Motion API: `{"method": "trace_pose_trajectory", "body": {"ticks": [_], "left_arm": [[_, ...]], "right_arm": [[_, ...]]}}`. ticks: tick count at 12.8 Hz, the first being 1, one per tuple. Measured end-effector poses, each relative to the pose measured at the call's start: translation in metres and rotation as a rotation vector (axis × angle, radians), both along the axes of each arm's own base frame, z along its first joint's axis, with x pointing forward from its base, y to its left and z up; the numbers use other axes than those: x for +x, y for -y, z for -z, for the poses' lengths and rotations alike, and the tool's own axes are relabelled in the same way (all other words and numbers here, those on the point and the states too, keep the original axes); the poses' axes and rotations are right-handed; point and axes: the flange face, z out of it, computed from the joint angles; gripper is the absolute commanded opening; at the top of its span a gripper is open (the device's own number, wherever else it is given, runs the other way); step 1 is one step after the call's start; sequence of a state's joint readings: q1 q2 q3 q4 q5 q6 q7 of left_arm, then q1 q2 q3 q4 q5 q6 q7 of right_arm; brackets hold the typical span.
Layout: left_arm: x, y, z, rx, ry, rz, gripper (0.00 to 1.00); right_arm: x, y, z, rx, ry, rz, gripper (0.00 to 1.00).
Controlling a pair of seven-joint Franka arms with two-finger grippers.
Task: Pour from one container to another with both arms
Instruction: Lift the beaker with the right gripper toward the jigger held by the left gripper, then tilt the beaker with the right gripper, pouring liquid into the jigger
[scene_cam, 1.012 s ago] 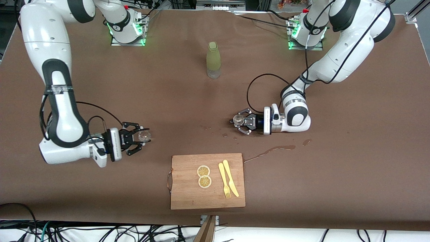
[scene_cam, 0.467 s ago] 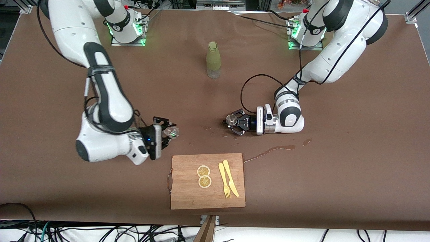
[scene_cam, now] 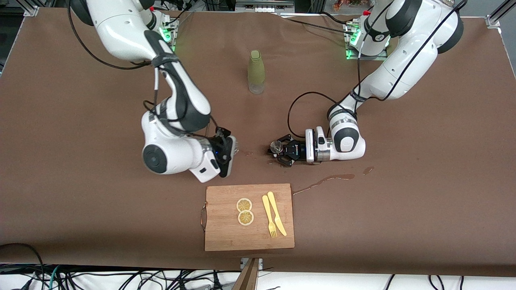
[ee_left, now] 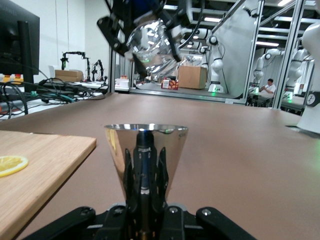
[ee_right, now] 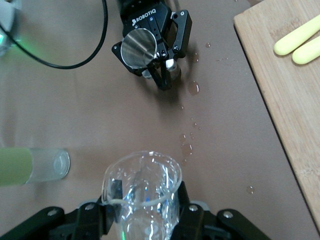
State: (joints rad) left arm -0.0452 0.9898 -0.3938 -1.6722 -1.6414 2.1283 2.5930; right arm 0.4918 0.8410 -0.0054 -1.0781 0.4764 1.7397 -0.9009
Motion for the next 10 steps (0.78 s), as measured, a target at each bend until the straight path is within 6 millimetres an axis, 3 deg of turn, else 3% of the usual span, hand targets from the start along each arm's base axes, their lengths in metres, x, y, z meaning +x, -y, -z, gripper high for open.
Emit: {"method": "trace_pose_trajectory", "body": {"ticks": [3, 10], "left_arm": [[0.007, 0.001, -0.005, 0.007, 0.016, -0.008, 0.00], [0.002, 0.018, -0.009, 0.010, 0.020, 0.004, 0.00]], "right_arm": [[-0.014, -0.032, -0.002, -0.051, 0.035, 0.036, 0.09], [-0.040, -0.080, -0.005, -0.165, 0.124, 0.102, 0.09]]}}
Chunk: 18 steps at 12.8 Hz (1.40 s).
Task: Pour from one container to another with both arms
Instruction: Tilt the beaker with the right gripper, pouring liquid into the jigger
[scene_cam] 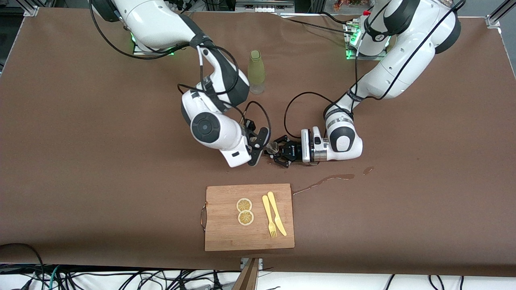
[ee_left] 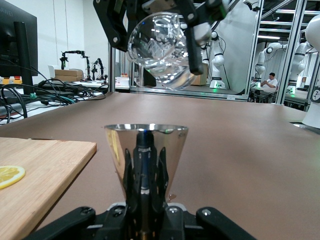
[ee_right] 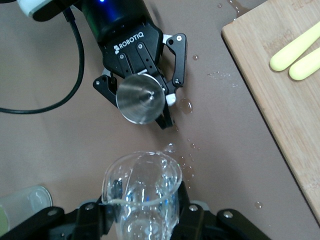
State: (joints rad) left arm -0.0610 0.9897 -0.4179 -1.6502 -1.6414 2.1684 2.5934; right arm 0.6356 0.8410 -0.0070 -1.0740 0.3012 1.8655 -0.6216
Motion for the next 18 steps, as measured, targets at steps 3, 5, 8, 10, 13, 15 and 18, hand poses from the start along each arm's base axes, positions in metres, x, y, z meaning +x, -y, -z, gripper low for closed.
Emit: {"method": "trace_pose_trajectory", "body": {"ticks": [3, 5, 8, 10, 13, 15, 18], "left_arm": [[0.000, 0.001, 0.000, 0.005, -0.002, -0.007, 0.00], [0.001, 0.001, 0.000, 0.006, -0.011, -0.027, 0.00], [0.000, 0.002, 0.000, 0.009, -0.012, -0.030, 0.00], [0.000, 0.003, 0.000, 0.009, -0.012, -0.029, 0.00], [0.000, 0.004, -0.001, 0.007, -0.012, -0.028, 0.00], [-0.001, 0.005, -0.001, 0.006, -0.012, -0.027, 0.00], [-0.001, 0.006, -0.001, 0.006, -0.011, -0.025, 0.00]], "right_arm": [[-0.012, -0.016, -0.001, -0.038, 0.023, 0.009, 0.09], [-0.017, -0.023, -0.003, -0.046, 0.035, 0.012, 0.09], [-0.028, -0.037, -0.003, -0.060, 0.049, -0.014, 0.09], [-0.035, -0.045, -0.003, -0.066, 0.051, -0.016, 0.09], [-0.036, -0.046, -0.003, -0.086, 0.065, -0.016, 0.09], [-0.039, -0.049, -0.003, -0.106, 0.079, -0.016, 0.09], [-0.042, -0.052, -0.002, -0.125, 0.089, -0.004, 0.10]]}}
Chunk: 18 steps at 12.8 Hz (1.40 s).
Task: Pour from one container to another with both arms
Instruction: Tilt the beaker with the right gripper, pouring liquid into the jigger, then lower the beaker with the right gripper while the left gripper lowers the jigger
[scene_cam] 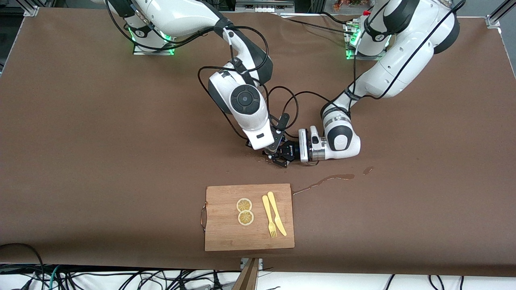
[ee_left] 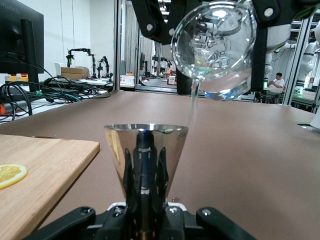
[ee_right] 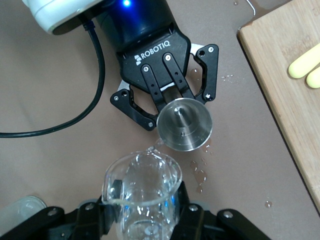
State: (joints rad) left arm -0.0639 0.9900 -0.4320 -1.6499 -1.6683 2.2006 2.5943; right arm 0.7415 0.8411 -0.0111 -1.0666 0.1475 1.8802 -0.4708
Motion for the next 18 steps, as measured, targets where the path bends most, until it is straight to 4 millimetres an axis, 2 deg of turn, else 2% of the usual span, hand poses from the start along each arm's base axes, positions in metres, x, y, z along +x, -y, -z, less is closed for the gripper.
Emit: {"method": "trace_pose_trajectory", "body": {"ticks": [5, 10, 13, 16, 18], "left_arm": [[-0.007, 0.011, 0.003, -0.009, -0.001, 0.015, 0.00], [-0.011, 0.013, 0.008, -0.010, -0.004, 0.020, 0.00], [-0.011, 0.013, 0.008, -0.014, -0.007, 0.014, 0.00], [-0.004, 0.014, 0.002, -0.034, -0.012, -0.021, 0.00], [0.006, 0.009, -0.009, -0.041, -0.009, -0.038, 0.00]], "right_arm": [[0.003, 0.002, -0.001, 0.004, 0.012, 0.008, 0.10], [0.020, 0.014, -0.008, 0.064, 0.004, 0.079, 0.10], [0.048, 0.046, -0.010, 0.169, -0.062, 0.131, 0.10], [0.090, 0.103, -0.014, 0.338, -0.107, 0.099, 0.10], [0.111, 0.145, -0.014, 0.412, -0.138, 0.078, 0.10]]}}
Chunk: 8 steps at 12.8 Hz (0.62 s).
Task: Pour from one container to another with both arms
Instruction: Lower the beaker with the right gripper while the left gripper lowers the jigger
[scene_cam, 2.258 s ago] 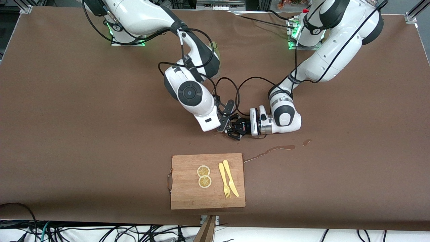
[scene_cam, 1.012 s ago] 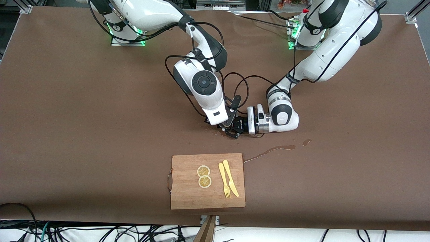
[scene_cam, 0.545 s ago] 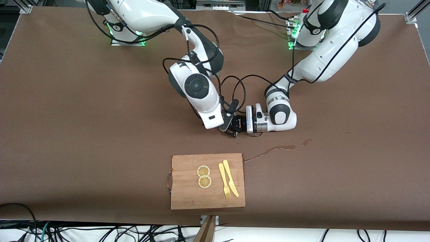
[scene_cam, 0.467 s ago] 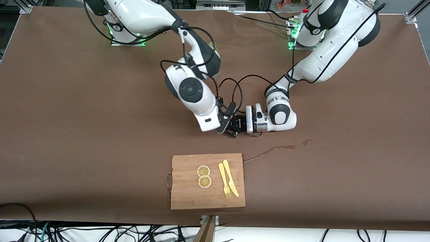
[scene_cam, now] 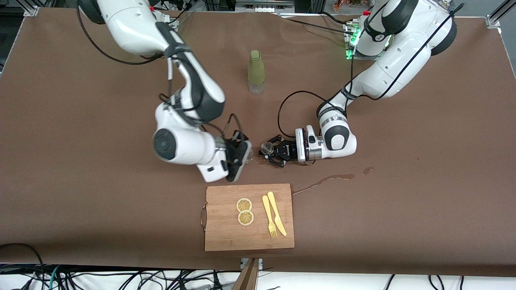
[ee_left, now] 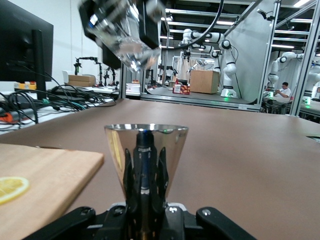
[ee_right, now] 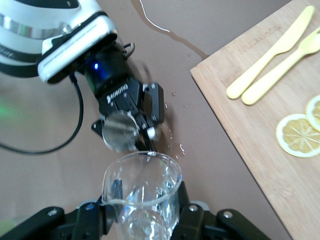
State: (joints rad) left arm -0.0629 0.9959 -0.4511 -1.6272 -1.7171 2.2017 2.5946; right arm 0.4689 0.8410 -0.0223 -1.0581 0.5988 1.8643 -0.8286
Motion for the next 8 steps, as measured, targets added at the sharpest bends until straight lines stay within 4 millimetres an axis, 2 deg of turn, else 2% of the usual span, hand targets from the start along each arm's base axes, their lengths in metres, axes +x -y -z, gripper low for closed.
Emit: {"method": "trace_pose_trajectory", "body": {"ticks": [2, 4, 6, 8], "left_arm": [[0.014, -0.013, -0.014, -0.005, -0.016, -0.028, 0.00], [0.034, -0.042, -0.031, -0.001, -0.029, -0.076, 0.00], [0.054, -0.084, -0.046, 0.007, -0.025, -0.134, 0.00], [0.071, -0.142, -0.063, 0.021, 0.000, -0.170, 0.00]], "right_arm": [[0.019, 0.049, 0.000, 0.109, -0.008, -0.058, 0.10], [0.035, 0.110, 0.004, 0.248, -0.013, -0.127, 0.10], [0.043, 0.173, 0.013, 0.339, -0.010, -0.192, 0.10], [0.043, 0.237, 0.032, 0.419, 0.002, -0.254, 0.10]]}}
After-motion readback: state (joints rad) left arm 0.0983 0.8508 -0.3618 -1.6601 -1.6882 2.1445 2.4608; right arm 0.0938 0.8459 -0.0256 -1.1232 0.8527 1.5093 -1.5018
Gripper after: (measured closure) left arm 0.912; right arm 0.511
